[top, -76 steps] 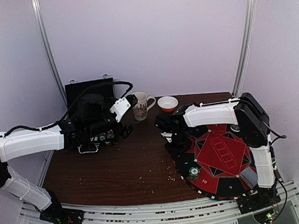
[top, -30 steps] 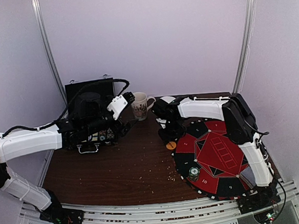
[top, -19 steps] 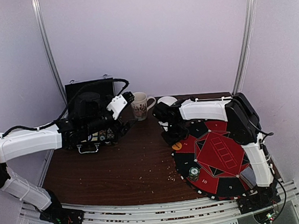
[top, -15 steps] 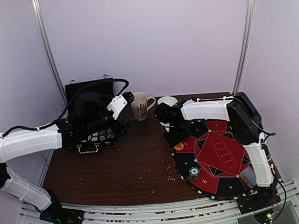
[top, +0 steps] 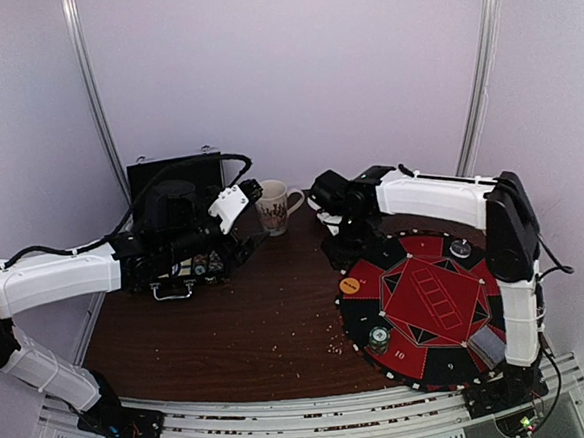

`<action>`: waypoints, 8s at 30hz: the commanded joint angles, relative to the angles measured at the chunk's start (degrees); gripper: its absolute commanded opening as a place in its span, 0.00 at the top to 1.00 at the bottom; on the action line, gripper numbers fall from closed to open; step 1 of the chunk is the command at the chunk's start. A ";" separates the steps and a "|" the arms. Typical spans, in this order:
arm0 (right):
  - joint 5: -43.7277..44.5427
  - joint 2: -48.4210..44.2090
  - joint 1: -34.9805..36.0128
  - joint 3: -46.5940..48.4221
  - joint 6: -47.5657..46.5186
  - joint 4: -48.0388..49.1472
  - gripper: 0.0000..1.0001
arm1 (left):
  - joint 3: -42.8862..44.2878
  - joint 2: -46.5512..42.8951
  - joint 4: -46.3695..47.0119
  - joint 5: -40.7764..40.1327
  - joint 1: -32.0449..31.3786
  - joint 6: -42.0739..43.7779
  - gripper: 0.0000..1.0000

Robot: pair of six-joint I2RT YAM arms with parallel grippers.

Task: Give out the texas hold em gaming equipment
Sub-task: Adjust the big blind button at position 2, then pick up the pile of poker chips from the pile of poker chips, then place the poker chips pile in the big blind area, then pick up the pile of poker chips from the poker table mat, then place the poker chips pile in the small blind area.

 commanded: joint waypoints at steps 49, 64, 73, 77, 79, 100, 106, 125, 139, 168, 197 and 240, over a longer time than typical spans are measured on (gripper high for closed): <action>-7.44 -23.71 14.01 -35.64 11.23 -0.23 0.09 | -2.41 -6.56 -10.57 -0.89 -5.14 -16.75 0.02; -6.10 -19.84 14.00 -35.55 10.60 0.46 0.45 | -3.57 -7.99 -10.66 -3.45 -5.20 -15.03 0.02; -6.04 -20.16 14.03 -33.44 10.53 -2.09 0.79 | -3.67 -8.63 -10.66 -4.16 -5.09 -14.48 0.02; -5.54 -20.91 14.01 -31.64 10.66 -3.57 1.00 | -3.98 -9.13 -10.57 -4.61 -5.13 -14.16 0.02; -5.38 -21.30 13.95 -30.15 10.34 -4.52 1.00 | -4.05 -9.20 -10.57 -4.77 -5.13 -14.20 0.02; -1.51 -4.20 -5.47 -8.56 -1.92 -3.26 1.00 | -5.64 -12.25 -11.51 -6.77 -5.16 -14.77 0.02; 0.23 4.14 -7.05 -0.52 -3.66 -3.48 1.00 | -6.40 -12.84 -11.62 -7.21 -5.14 -15.00 0.02; 1.01 13.81 -8.24 5.91 -4.95 -4.06 1.00 | -5.96 -12.12 -11.45 -7.57 -5.17 -14.68 0.02; -0.10 11.79 -8.24 7.13 -4.95 -5.50 0.38 | -5.61 -11.50 -11.35 -7.69 -5.17 -14.08 0.02; -9.01 -24.74 9.89 -34.75 9.27 0.13 0.00 | -5.91 -10.41 -10.14 -5.59 -5.14 -13.92 0.02; -5.15 -15.34 14.52 -40.03 9.80 1.91 0.58 | -6.50 -11.37 -10.91 -7.26 -5.14 -13.95 0.02; 3.81 -16.77 -42.16 -42.62 -1.47 6.66 0.67 | -5.28 -11.62 -10.27 -7.00 -1.02 -5.25 0.02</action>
